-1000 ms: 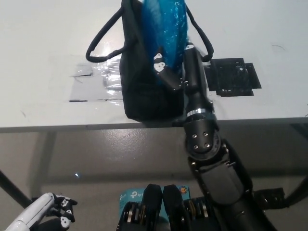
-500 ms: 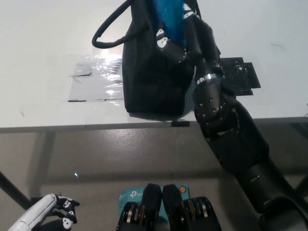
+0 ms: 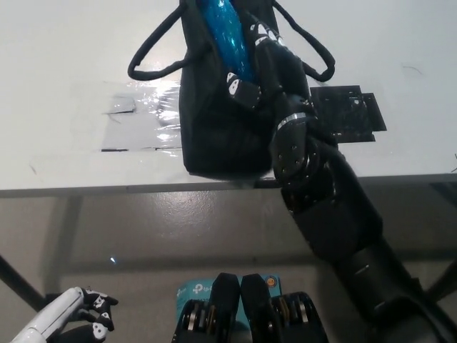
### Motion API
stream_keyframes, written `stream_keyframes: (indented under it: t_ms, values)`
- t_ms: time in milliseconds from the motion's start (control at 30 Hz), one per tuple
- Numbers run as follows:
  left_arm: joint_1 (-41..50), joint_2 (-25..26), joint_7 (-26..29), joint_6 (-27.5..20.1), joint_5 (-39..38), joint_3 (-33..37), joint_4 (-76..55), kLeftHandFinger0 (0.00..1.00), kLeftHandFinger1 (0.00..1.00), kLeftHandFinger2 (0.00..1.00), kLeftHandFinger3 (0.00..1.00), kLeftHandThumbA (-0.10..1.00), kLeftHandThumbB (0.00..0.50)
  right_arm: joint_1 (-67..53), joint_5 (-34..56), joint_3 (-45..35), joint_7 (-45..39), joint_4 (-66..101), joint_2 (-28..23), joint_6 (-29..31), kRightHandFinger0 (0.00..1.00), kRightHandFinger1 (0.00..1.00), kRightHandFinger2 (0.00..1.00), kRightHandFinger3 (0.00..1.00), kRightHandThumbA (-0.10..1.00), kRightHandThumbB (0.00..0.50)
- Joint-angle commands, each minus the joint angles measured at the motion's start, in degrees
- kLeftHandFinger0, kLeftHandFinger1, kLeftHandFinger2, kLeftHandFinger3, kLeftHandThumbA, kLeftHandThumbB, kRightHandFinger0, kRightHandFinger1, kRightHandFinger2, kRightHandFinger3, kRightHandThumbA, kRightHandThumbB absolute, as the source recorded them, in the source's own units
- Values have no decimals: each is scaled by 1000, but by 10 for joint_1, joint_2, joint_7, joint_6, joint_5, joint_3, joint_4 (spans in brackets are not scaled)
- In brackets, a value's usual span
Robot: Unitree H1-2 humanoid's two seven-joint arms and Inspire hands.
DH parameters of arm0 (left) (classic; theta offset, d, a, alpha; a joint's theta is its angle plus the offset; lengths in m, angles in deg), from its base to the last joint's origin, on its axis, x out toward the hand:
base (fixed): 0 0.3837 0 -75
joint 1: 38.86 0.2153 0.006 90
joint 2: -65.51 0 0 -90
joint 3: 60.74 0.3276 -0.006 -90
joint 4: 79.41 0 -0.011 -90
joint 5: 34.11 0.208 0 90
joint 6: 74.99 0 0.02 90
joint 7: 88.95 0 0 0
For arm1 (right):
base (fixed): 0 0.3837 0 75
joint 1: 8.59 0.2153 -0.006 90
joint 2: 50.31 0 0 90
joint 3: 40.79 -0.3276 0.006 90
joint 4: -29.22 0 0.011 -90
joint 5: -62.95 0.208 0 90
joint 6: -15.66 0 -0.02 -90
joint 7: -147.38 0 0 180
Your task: The robot uses its right hand to pick up a stack of plates kept in the middle of the desk and put it inside a bag kept next to it
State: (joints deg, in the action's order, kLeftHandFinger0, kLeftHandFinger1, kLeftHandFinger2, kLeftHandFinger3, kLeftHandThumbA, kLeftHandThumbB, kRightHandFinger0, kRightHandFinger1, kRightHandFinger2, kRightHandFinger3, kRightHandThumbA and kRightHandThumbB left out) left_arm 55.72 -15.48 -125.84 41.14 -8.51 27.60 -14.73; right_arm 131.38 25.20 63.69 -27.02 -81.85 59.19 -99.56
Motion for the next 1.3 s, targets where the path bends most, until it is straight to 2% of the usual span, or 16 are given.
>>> stream_keyframes:
  t_ms: [0,100,200,400,533,633,767,833,900,967,1000,1100,1167,1200,1233,1267]
  values:
    - [-4,5,5,8,-13,-9,-5,757,758,752,750,-100,0,4,-117,-54,-3,5,24,-17,1000,1000,1000,1000,924,500]
    - [-2,5,12,8,-23,-7,-4,752,756,748,741,-100,0,11,-173,-83,-36,23,37,-17,1000,1000,1000,1000,1000,500]
    - [2,4,18,8,-27,-7,0,747,755,741,723,-100,0,20,-209,-101,-66,42,46,-17,1000,1000,1000,1000,1000,500]
    - [8,5,16,8,-21,-2,1,739,747,743,732,-100,0,36,-175,-86,-37,112,31,-17,1000,1000,1000,1000,1000,500]
    - [14,3,20,8,-26,-3,2,732,742,739,727,-100,0,35,-193,-80,-119,254,-2,-17,1000,1000,1000,1000,1000,499]
    - [15,4,21,8,-25,-2,-2,736,744,741,732,-100,0,17,-196,-92,-205,393,-42,-17,1000,1000,1000,1000,1000,444]
    - [16,11,20,8,-27,-4,-1,735,741,735,721,-100,0,-2,-192,-123,-280,504,-75,-17,1000,1000,1000,1000,1000,402]
    - [15,12,19,8,-27,-5,1,741,745,736,724,-100,0,-12,-176,-144,-307,542,-89,-17,1000,1000,1000,1000,1000,388]
    - [16,13,21,8,-25,-7,2,747,749,743,741,-100,0,-47,-119,-215,-359,612,-101,-17,1000,1000,1000,1000,1000,361]
    - [16,12,21,8,-27,-7,2,745,746,739,739,-100,0,-70,-92,-240,-369,630,-111,-17,1000,1000,1000,1000,993,350]
    - [15,10,20,8,-25,-9,2,753,754,754,744,-100,0,-164,2,-284,-333,650,-135,-17,1000,1000,1000,1000,798,274]
    - [13,4,19,8,-20,-16,4,765,764,770,748,-100,0,-256,58,-289,-277,637,-153,-17,1000,1000,1000,1000,756,282]
    - [15,6,23,8,-19,-14,3,764,758,760,738,-100,0,-331,101,-300,-244,607,-150,11,1000,1000,1000,1000,738,302]
    - [17,6,22,8,-14,-14,1,767,760,760,739,-100,0,-384,136,-314,-222,564,-136,57,1000,1000,1000,1000,662,302]
    - [17,5,21,8,-10,-15,0,776,772,772,749,-100,0,-440,167,-324,-195,509,-124,120,1000,1000,1000,1000,585,279]
    - [17,7,20,8,-12,-13,0,779,775,776,753,-100,0,-458,182,-326,-185,484,-122,151,1000,1000,1000,1000,559,268]
